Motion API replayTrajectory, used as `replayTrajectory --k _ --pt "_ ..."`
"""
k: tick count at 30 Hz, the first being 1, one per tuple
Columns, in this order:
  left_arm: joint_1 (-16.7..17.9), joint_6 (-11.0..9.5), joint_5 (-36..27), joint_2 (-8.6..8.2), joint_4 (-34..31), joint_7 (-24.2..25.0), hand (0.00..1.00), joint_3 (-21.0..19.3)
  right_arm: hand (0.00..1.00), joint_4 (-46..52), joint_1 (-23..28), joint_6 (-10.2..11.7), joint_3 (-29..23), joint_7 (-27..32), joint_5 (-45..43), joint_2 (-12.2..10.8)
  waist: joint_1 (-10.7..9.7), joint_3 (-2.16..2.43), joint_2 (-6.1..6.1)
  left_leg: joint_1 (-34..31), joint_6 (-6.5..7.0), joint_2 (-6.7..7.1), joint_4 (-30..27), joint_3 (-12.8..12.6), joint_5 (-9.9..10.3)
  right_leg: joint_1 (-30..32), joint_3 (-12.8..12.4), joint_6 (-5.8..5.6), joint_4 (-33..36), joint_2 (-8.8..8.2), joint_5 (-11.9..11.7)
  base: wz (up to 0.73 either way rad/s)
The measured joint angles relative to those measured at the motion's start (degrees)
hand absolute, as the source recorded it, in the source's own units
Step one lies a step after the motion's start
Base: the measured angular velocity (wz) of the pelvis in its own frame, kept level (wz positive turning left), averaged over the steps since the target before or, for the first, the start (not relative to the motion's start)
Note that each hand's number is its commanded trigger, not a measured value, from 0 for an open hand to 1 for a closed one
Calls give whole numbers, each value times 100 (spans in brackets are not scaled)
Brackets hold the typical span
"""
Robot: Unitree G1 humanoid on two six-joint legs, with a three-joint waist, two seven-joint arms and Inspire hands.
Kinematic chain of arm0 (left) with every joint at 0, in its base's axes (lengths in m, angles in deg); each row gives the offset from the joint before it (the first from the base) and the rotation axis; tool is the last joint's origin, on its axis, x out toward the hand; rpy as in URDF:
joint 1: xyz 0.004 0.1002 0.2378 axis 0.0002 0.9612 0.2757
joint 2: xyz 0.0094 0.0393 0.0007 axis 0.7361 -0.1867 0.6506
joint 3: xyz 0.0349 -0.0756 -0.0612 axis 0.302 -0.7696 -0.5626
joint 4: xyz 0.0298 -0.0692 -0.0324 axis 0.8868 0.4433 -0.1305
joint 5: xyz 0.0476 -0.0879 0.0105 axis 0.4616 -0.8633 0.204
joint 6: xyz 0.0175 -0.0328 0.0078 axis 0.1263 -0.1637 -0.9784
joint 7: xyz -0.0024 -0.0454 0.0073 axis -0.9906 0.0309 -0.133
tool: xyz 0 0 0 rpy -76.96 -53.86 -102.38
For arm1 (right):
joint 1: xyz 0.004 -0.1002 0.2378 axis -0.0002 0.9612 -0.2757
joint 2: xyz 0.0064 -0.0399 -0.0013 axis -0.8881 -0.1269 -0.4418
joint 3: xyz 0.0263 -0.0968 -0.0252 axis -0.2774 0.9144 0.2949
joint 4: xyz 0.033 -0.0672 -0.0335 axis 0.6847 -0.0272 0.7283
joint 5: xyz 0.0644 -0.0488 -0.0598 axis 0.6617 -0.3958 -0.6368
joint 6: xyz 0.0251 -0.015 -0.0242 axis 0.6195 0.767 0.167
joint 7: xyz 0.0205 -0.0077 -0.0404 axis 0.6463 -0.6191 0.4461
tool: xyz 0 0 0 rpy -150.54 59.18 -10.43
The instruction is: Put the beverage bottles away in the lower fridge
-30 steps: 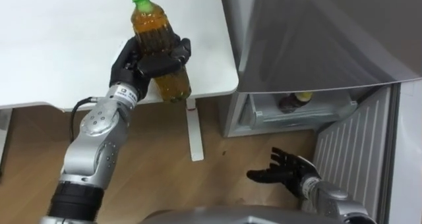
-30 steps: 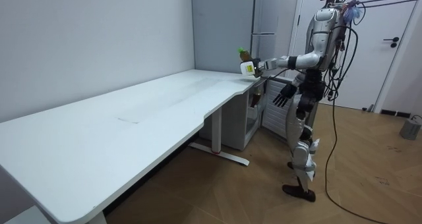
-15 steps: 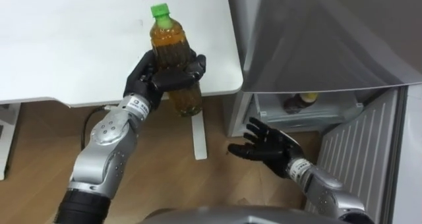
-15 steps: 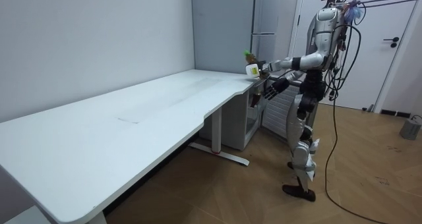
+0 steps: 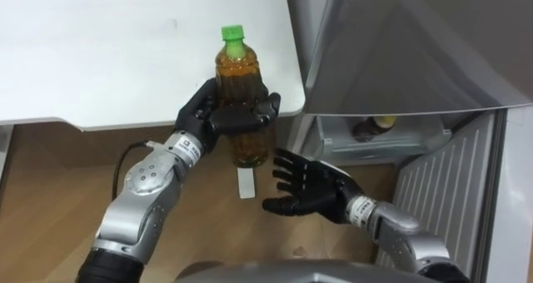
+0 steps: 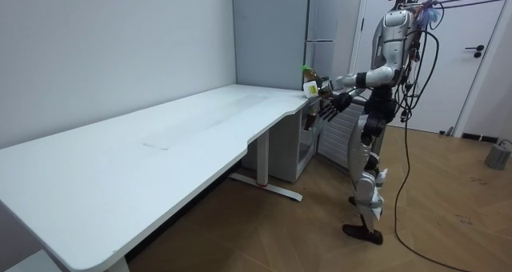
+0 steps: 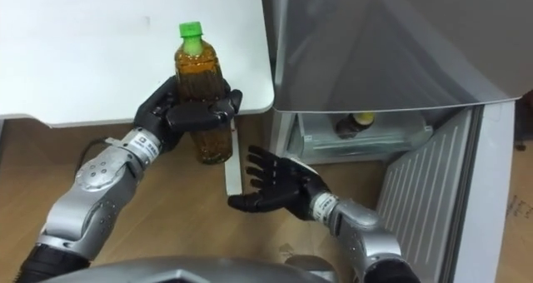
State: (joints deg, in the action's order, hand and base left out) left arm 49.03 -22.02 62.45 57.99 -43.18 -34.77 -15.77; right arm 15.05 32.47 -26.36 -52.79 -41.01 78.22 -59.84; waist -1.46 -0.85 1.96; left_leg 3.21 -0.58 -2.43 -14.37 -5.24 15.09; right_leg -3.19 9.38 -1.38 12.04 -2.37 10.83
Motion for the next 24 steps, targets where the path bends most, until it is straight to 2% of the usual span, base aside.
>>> replayTrajectory --k 7,11,14,24 --pt "-13 -8 13 90 0 135 100 342 0 800 -1 -35 235 -392 23 83 -2 -11 42 -70 1 0 -91 12 0 32 19 0 50 -13 0 1" --pt "-19 -9 15 118 0 256 100 536 0 820 -15 -35 384 -628 24 109 -7 -15 61 -78 1 -1 -115 15 0 33 20 0 62 -13 0 0" --pt "-20 -34 15 149 0 385 100 644 0 819 -14 -35 495 -858 23 242 -12 -18 66 -124 1 -1 -141 23 1 50 30 0 77 -15 0 0" --pt "-33 -56 326 179 0 652 100 888 0 864 -13 -44 675 -1037 30 397 18 -14 75 -271 3 -9 -191 31 0 219 27 3 181 -12 -1 0"
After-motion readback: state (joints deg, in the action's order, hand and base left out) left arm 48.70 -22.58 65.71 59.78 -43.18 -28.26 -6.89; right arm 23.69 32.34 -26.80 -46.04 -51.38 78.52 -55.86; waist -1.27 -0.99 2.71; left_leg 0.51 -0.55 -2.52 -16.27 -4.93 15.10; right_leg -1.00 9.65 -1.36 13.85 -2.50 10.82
